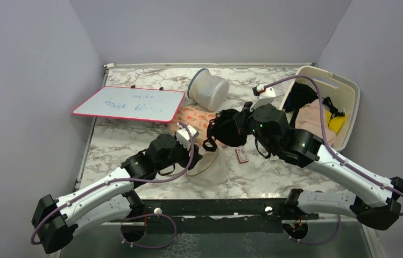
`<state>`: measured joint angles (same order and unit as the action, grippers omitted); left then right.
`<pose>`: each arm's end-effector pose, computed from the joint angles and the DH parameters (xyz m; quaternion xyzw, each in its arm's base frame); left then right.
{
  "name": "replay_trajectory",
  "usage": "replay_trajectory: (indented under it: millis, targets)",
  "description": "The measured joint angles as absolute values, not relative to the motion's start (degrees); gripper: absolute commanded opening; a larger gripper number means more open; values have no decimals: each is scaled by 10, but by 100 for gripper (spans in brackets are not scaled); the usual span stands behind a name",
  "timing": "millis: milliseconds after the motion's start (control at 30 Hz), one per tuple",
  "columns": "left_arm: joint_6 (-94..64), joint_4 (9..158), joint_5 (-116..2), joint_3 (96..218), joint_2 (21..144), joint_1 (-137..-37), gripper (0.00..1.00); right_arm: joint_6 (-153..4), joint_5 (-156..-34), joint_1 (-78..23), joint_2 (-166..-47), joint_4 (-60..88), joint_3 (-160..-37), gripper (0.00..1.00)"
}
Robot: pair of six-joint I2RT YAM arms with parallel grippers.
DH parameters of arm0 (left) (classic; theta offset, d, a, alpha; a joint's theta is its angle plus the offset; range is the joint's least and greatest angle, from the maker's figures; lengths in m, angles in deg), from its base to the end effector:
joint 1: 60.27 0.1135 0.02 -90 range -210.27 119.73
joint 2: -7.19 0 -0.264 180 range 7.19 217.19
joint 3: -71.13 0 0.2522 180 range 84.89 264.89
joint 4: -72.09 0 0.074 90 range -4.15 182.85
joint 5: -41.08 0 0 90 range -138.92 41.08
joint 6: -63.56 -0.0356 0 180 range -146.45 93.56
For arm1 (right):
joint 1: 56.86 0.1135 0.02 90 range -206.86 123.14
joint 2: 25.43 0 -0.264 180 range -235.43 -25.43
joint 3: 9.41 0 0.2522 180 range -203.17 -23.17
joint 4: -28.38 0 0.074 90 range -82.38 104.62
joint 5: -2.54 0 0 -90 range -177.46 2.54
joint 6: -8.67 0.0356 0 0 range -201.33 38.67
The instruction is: Unzip the laundry bag and remove the bra
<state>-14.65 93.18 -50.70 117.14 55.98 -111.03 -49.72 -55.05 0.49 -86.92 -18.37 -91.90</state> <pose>0.1245 -0.1542 0.2555 0.2875 0.7871 -0.2943 0.4595 0.1365 0.1776 0.3907 -0.0365 0.8259 0.1892 0.5299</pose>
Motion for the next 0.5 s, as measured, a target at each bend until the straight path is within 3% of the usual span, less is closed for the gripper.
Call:
replay_trajectory:
  millis: [267, 500]
  targets:
    - [-145, 942, -479, 1171, 533, -1110, 75, -568, -478, 5, -851, -192, -941, 1]
    - [-144, 944, -447, 1171, 502, -1110, 78, -657, -449, -20, -843, -128, -933, 1]
